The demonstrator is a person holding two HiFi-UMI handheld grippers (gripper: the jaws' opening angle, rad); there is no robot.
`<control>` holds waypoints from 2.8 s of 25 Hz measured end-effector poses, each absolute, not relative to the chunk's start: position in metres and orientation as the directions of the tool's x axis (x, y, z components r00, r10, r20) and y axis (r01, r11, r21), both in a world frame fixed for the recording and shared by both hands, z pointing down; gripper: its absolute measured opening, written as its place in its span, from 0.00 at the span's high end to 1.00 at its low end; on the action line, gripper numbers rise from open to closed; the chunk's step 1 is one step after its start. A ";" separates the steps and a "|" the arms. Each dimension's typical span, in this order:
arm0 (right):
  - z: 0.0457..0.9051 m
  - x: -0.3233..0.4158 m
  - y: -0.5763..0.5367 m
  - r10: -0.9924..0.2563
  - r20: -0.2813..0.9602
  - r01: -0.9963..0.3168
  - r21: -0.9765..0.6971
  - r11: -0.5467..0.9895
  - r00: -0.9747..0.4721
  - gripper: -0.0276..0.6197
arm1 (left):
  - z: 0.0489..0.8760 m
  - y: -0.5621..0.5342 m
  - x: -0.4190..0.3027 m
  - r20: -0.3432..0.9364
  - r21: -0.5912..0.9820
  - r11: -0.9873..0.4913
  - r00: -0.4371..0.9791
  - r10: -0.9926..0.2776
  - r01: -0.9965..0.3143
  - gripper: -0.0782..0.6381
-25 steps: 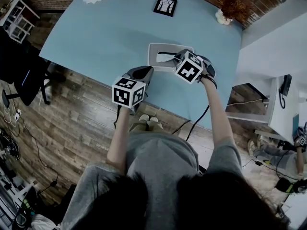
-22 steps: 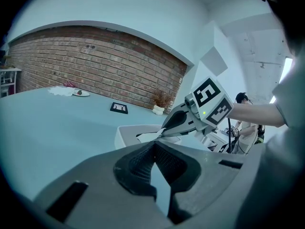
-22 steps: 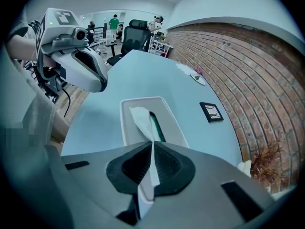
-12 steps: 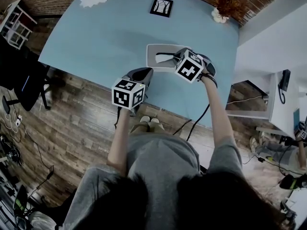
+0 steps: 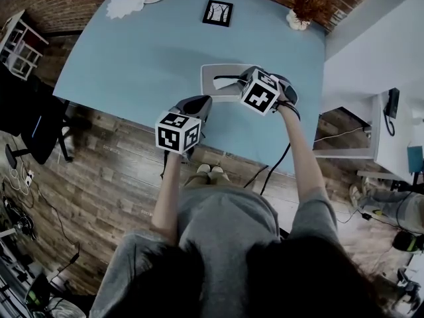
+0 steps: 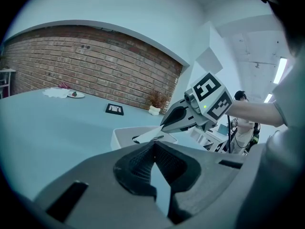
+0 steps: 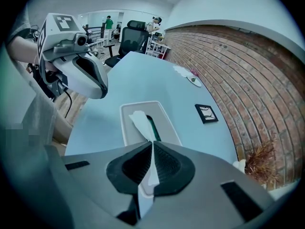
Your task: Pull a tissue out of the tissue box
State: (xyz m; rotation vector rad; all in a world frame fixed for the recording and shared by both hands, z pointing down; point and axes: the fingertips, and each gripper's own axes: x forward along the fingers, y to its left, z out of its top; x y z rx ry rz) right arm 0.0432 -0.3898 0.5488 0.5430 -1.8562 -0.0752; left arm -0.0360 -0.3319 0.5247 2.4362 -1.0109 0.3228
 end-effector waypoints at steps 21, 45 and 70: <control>0.526 0.047 -0.384 -0.430 0.866 -0.346 0.333 0.877 -0.255 0.95 | 0.515 -0.331 -0.039 0.372 0.339 -0.636 0.720 -0.586 -0.693 0.89; 0.485 0.055 -0.360 -0.528 0.797 -0.421 0.389 0.820 -0.292 0.95 | 0.492 -0.316 -0.030 0.340 0.294 -0.697 0.753 -0.563 -0.654 0.89; 0.434 0.065 -0.313 -0.683 0.568 -0.670 0.282 0.686 -0.460 0.95 | 0.462 -0.289 -0.034 0.258 0.216 -0.698 0.729 -0.634 -0.683 0.89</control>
